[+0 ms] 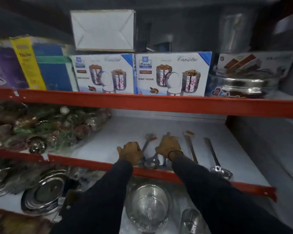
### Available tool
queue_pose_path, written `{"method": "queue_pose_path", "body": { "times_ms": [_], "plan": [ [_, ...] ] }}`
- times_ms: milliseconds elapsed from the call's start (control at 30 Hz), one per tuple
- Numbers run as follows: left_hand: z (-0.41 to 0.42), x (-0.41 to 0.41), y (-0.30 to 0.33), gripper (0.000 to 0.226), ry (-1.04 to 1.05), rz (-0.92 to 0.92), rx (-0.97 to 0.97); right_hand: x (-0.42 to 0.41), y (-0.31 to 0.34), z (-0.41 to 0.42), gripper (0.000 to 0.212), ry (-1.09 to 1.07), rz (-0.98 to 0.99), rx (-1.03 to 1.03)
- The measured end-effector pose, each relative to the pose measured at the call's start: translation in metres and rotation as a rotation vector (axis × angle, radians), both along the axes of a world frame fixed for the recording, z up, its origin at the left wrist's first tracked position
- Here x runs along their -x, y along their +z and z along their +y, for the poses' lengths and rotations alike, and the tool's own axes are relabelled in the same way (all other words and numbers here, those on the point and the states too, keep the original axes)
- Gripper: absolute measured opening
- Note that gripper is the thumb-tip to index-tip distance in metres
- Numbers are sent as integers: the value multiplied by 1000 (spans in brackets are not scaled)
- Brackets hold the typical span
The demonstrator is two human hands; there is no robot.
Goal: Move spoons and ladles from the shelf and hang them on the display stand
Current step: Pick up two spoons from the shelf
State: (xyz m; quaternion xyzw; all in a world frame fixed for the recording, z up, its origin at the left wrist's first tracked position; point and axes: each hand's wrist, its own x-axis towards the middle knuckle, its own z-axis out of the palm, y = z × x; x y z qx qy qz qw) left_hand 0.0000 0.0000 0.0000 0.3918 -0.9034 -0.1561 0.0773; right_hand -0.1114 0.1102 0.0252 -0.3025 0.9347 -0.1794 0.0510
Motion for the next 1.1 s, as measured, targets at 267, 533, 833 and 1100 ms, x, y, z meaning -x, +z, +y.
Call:
{"method": "queue_pose_path", "body": {
  "times_ms": [267,533,833,1100],
  "plan": [
    [-32,69,-37,29,47,-136,41,46,-41,-54,78,-60,-242,-21],
    [-68,53,-11,32,171,43,-490,67,-42,-79,29,-35,-568,92],
    [-107,-94,19,15,404,401,-544,-29,-11,-124,12,122,-686,300],
    [-61,-314,24,28,702,599,-363,-223,-7,-161,7,484,-852,330]
  ]
}}
